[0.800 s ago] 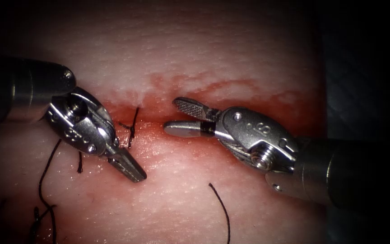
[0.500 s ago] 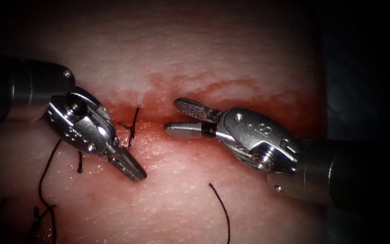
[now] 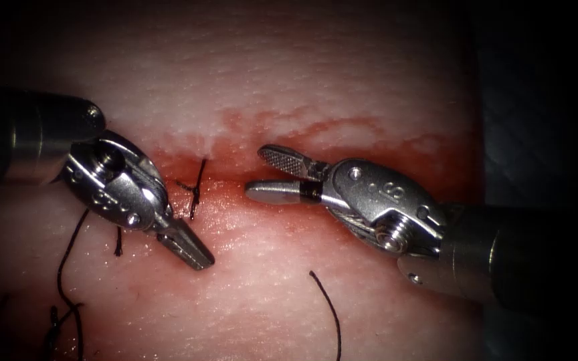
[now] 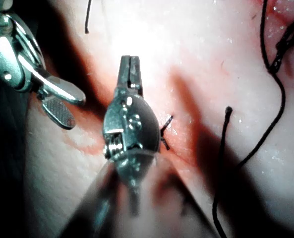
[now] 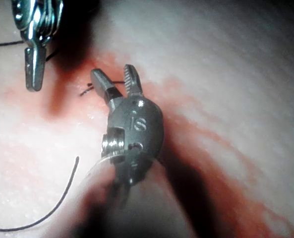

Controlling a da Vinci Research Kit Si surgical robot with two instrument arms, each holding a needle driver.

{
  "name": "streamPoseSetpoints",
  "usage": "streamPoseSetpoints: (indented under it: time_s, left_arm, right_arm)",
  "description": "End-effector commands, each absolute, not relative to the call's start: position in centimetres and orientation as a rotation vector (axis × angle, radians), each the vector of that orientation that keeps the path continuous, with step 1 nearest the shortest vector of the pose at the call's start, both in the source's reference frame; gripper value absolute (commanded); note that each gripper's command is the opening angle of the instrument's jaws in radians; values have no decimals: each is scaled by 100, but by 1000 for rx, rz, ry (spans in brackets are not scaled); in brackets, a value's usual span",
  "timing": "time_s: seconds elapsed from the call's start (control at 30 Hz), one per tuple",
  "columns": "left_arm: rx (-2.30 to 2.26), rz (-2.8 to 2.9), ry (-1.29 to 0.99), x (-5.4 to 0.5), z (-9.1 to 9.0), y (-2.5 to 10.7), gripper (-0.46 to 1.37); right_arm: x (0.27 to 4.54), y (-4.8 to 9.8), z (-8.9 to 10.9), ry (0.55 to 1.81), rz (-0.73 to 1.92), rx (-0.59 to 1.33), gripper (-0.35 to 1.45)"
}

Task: Wound Closure
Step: With the left tool, grasp the suture and pull the needle into view

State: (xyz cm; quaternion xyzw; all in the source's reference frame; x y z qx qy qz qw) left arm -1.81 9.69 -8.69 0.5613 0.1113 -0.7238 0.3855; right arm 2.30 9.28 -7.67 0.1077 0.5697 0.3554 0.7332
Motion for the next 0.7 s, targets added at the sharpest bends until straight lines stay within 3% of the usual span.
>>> streamPoseSetpoints:
  time_s: [0.03, 0.43, 0.57, 0.7]
  left_arm:
    - [1423, -1841, 290, -182, -868, 969, -35]
    - [1443, -1922, 358, -167, -869, 967, -35]
    - [1452, -2027, 429, -158, -873, 972, 4]
    - [1342, -2167, 512, -149, -881, 960, 18]
  right_arm:
    - [230, 928, -767, 1253, 782, 236, 31]
    - [230, 927, -768, 1253, 782, 237, 32]
    - [230, 927, -769, 1253, 782, 237, 35]
    - [230, 926, -770, 1253, 782, 237, 36]
